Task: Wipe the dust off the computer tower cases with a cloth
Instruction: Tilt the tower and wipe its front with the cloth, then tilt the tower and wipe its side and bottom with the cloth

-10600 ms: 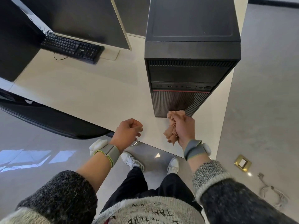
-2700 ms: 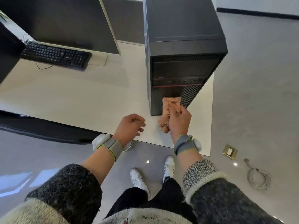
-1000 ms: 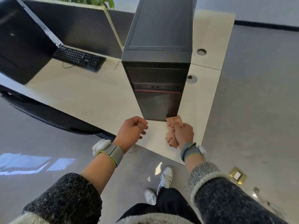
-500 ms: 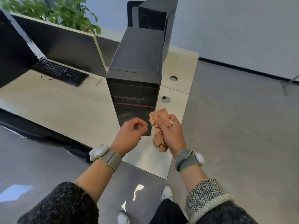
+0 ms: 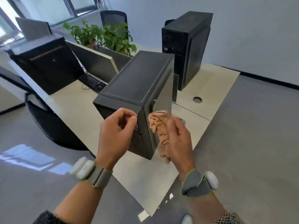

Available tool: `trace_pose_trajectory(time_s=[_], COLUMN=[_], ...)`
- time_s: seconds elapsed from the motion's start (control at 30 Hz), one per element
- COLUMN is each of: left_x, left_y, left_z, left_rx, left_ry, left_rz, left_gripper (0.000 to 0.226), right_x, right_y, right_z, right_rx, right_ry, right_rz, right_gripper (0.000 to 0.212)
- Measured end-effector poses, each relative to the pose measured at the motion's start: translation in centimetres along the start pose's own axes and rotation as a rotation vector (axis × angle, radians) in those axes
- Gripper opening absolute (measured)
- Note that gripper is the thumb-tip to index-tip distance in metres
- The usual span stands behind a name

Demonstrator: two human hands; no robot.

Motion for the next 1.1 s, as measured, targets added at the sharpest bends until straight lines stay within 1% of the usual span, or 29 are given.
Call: trace_pose_trajectory(time_s=[0.03, 0.07, 0.1, 0.17, 0.27, 0.37, 0.4, 0.5, 0.57, 0.63, 0.73, 0.77, 0.83, 0.93, 1.03, 1.1], left_x=[-0.4, -0.9, -1.3, -2.1, -3.5, -4.3, -4.5, -5.7, -6.8, -7.7, -9.1, -9.6, -10.6, -11.0, -10.8, -10.7], left_y=[0.8, 1.7, 2.0, 2.3, 2.3, 2.5, 2.5, 2.4, 2.3, 2.1, 1.8, 1.5, 0.9, 0.4, 0.1, 0.2], left_z=[-0.6, -0.9, -1.0, -0.9, -1.4, -1.4, -1.3, -1.5, -1.9, -2.3, -2.5, -2.6, -2.9, -3.4, -3.4, -3.3], left_rx=[-0.051, -0.111, -0.150, -0.220, -0.299, -0.352, -0.361, -0.386, -0.392, -0.385, -0.391, -0.392, -0.411, -0.427, -0.423, -0.424], left_ry=[0.071, 0.165, 0.214, 0.246, 0.212, 0.179, 0.174, 0.173, 0.171, 0.143, 0.099, 0.088, 0.070, 0.050, 0.037, 0.042], left_rz=[-0.028, -0.049, -0.076, -0.109, -0.102, -0.116, -0.122, -0.146, -0.162, -0.185, -0.234, -0.242, -0.243, -0.241, -0.250, -0.249], left_gripper=[0.010, 0.009, 0.009, 0.009, 0.010, 0.009, 0.009, 0.008, 0.009, 0.009, 0.011, 0.012, 0.012, 0.010, 0.009, 0.010], right_x=[-0.9, -1.8, -1.7, -1.5, -2.2, -4.1, -4.3, -3.9, -3.3, -3.3, -4.3, -4.5, -4.8, -5.3, -6.3, -7.0], right_y=[-0.6, -1.5, -1.9, -1.7, 1.0, 2.8, 2.6, -0.8, -1.7, -0.2, 1.6, 1.3, -0.6, -2.3, 0.2, 1.1], right_z=[0.3, 0.2, -0.5, -2.5, -3.6, -1.9, -1.2, -0.5, -1.8, -2.9, -2.0, -1.5, -1.1, -2.4, -2.6, -1.5], right_rx=[-0.015, -0.025, 0.004, 0.078, 0.158, 0.267, 0.247, 0.138, 0.154, 0.187, 0.232, 0.234, 0.187, 0.181, 0.254, 0.307], right_ry=[-0.021, -0.088, -0.102, -0.128, -0.160, -0.154, -0.140, -0.113, -0.136, -0.143, -0.105, -0.085, -0.046, -0.038, -0.035, -0.035], right_rz=[0.059, 0.119, 0.184, 0.267, 0.234, 0.152, 0.153, 0.323, 0.395, 0.353, 0.237, 0.243, 0.312, 0.393, 0.303, 0.289], right_gripper=[0.022, 0.017, 0.015, 0.015, 0.012, 0.016, 0.014, 0.009, 0.012, 0.010, 0.010, 0.008, 0.008, 0.012, 0.015, 0.013])
Point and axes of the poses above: each hand's wrist, its own x-axis away from the middle knuckle, its own z-axis out of the back of the hand, y = z × x, the point moved 2 cm from there along -x, towards the middle knuckle, and after that the axes turned 10 degrees about x, right-handed, at the moved point
